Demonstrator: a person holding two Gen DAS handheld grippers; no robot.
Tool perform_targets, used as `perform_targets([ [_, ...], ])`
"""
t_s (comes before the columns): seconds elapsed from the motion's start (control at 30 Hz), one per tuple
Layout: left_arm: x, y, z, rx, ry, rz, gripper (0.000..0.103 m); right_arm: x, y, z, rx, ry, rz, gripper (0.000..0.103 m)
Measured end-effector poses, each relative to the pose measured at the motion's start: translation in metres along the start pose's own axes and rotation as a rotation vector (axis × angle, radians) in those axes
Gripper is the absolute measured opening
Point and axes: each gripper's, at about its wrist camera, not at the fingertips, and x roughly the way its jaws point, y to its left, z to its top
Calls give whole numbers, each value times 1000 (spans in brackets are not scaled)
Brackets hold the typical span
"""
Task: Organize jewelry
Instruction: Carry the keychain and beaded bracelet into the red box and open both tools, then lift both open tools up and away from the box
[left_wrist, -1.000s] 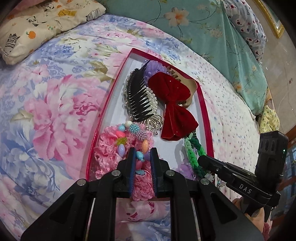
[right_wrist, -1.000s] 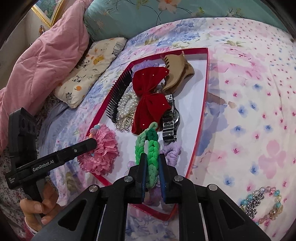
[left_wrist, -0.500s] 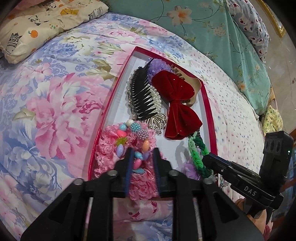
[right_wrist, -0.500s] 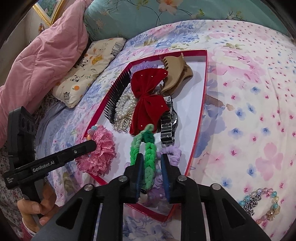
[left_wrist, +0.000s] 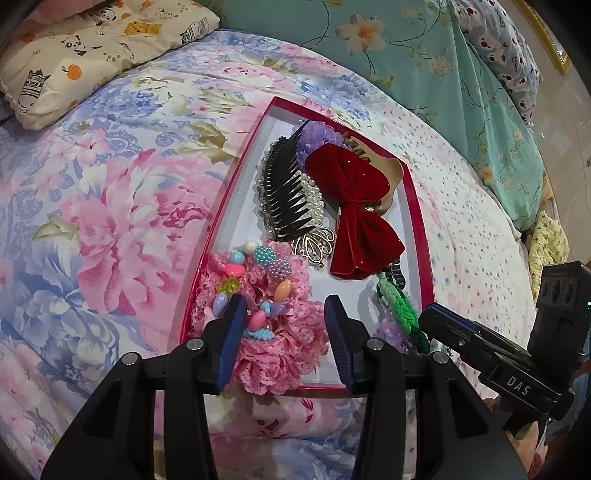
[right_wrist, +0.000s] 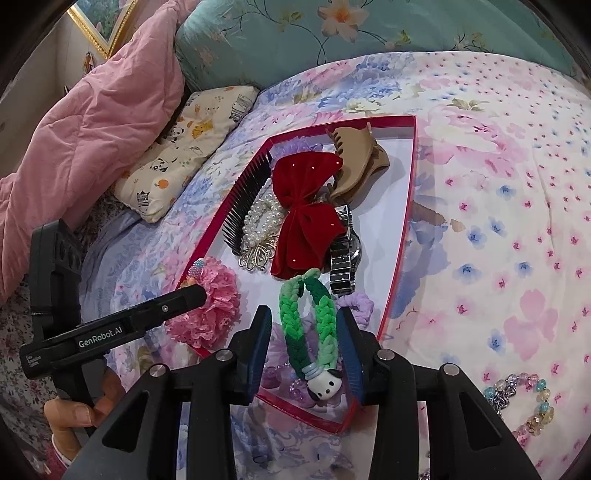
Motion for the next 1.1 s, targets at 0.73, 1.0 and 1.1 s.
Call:
perform_targets([
  [0.73,-39,5,-8,-139,-58,-68,84,-42,-13,-5,105,-99,137,82],
  [1.0,-55,3,-21,-146,-27,-4,84,-54,-48,-16,311,-131,330,91],
  [1.1,-62,-3,-27,-107,-21,61,85,-63,-49,-18,313,-145,322,92],
])
